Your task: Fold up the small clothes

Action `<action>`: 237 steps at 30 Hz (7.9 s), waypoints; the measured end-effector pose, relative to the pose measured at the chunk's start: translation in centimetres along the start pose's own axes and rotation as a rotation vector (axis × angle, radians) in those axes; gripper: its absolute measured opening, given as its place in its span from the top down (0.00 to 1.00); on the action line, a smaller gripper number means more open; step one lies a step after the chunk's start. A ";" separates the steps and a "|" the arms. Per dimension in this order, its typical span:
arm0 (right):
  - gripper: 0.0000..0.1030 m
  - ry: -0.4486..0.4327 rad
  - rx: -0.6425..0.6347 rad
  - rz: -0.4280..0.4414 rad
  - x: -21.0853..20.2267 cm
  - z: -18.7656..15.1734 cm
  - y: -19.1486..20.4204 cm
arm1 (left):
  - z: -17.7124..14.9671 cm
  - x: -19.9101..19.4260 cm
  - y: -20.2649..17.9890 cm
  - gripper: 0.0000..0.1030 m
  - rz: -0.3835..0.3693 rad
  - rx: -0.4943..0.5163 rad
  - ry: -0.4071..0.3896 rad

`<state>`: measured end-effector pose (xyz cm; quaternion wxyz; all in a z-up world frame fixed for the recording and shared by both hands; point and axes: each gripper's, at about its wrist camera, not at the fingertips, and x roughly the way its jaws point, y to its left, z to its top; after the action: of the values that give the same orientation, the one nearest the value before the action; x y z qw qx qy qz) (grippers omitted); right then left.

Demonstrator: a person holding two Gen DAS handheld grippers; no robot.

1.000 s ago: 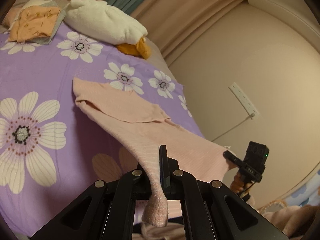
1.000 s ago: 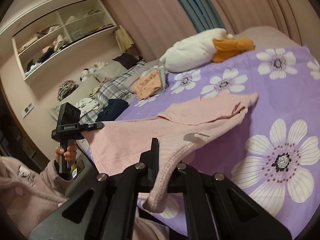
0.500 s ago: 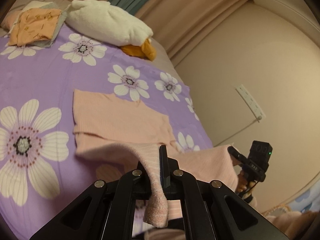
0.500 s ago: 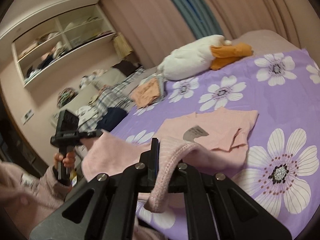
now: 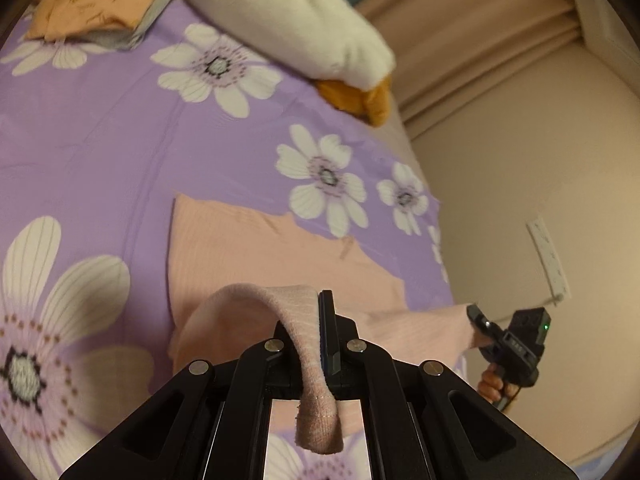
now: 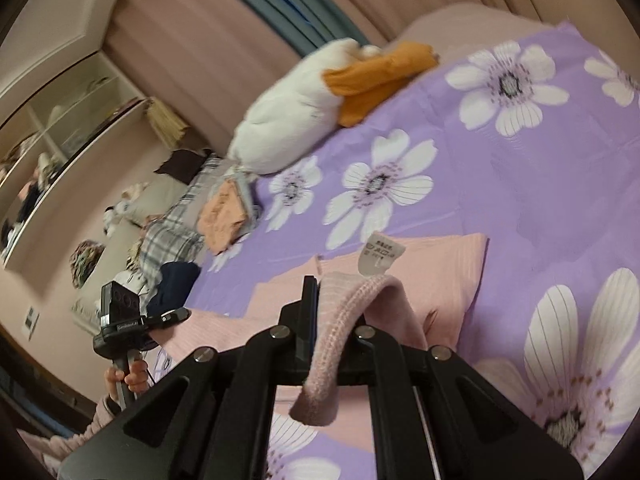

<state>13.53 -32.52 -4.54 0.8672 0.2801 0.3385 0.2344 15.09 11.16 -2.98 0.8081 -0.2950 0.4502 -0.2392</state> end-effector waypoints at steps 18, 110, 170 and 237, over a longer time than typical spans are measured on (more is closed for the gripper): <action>0.61 0.166 0.369 -0.092 8.1 1.3 -9.7 | 4.4 8.3 7.5 0.82 0.069 -0.358 0.170; 0.93 0.340 -0.234 -0.349 25.2 -1.0 4.2 | 0.0 7.0 7.4 0.74 0.118 -0.030 0.133; 0.86 0.137 0.082 -0.108 5.2 -8.3 -1.5 | -4.2 15.6 -12.3 0.92 0.419 0.344 0.237; 0.75 -0.004 -0.104 -0.369 3.5 2.0 -4.9 | -5.1 15.8 -11.9 0.52 0.277 0.390 0.196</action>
<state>18.42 -34.69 -8.08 0.9093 0.1687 0.3701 0.0879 16.78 -8.92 -6.21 0.8274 -0.0446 0.5077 -0.2360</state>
